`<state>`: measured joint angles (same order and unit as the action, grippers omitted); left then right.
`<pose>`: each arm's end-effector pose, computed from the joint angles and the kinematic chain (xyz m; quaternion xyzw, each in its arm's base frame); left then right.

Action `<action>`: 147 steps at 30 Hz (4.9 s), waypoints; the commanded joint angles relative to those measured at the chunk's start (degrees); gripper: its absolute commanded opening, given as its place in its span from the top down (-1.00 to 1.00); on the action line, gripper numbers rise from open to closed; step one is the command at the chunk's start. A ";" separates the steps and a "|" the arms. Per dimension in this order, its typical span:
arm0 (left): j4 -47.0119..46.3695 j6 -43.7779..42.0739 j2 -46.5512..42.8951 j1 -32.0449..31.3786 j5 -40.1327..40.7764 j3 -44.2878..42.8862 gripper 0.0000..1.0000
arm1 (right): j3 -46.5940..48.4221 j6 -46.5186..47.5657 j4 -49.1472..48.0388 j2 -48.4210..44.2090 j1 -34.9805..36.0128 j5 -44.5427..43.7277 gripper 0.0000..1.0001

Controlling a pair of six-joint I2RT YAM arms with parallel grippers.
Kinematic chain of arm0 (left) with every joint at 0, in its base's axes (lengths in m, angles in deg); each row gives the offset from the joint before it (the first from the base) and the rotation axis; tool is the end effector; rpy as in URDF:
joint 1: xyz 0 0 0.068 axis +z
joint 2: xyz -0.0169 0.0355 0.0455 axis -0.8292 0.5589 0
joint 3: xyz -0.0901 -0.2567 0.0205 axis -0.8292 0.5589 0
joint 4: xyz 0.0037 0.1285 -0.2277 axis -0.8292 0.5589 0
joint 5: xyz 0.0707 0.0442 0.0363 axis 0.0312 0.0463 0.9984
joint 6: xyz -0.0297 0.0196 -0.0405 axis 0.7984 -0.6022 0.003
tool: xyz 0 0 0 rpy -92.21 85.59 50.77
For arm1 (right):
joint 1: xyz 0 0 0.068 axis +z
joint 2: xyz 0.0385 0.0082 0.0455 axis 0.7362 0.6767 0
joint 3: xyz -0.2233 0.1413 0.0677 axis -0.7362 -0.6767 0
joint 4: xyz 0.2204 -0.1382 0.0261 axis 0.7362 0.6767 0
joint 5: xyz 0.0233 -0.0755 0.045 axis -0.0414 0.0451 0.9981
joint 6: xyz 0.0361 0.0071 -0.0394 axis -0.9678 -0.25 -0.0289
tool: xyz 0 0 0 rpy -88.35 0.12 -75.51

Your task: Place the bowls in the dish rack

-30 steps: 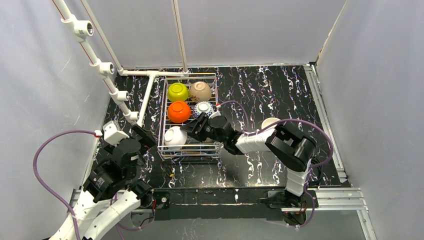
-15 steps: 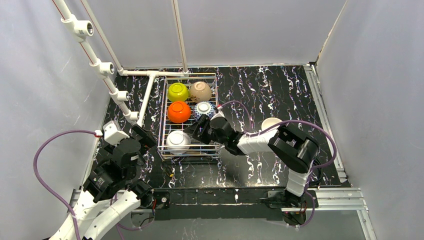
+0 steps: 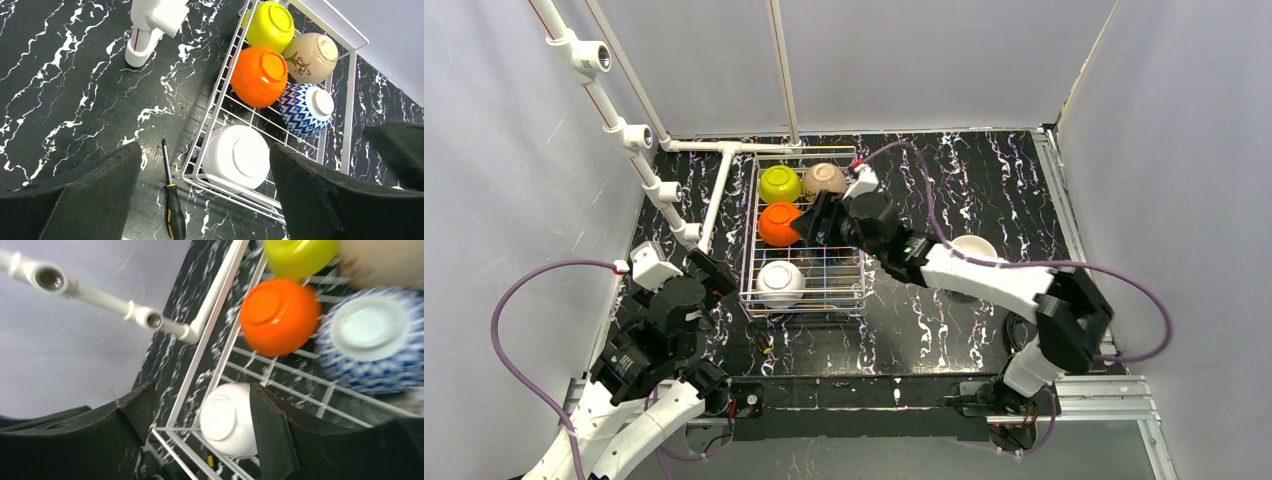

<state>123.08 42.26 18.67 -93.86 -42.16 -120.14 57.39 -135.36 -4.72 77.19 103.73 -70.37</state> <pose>0.0698 -0.0225 0.3273 -0.2857 0.7532 -0.1136 0.5816 0.2159 0.3144 0.2950 -0.0053 0.7740 0.4648 0.4299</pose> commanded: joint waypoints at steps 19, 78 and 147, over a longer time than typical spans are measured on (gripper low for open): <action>-3.50 -1.59 2.19 -0.21 0.52 -1.78 -0.96 | -13.60 15.56 40.05 -23.84 -23.28 -24.83 -0.59; -6.11 -2.73 2.59 -0.21 0.01 -1.23 -0.96 | -13.88 1.32 -12.74 -24.19 -27.43 27.97 0.97; -6.65 -4.43 4.44 -0.19 -1.94 -1.41 -0.96 | -29.77 -40.54 -41.42 7.50 -7.22 10.14 0.70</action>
<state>116.57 38.00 22.96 -93.86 -45.63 -121.84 30.20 -175.36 -47.93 82.98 96.29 -59.87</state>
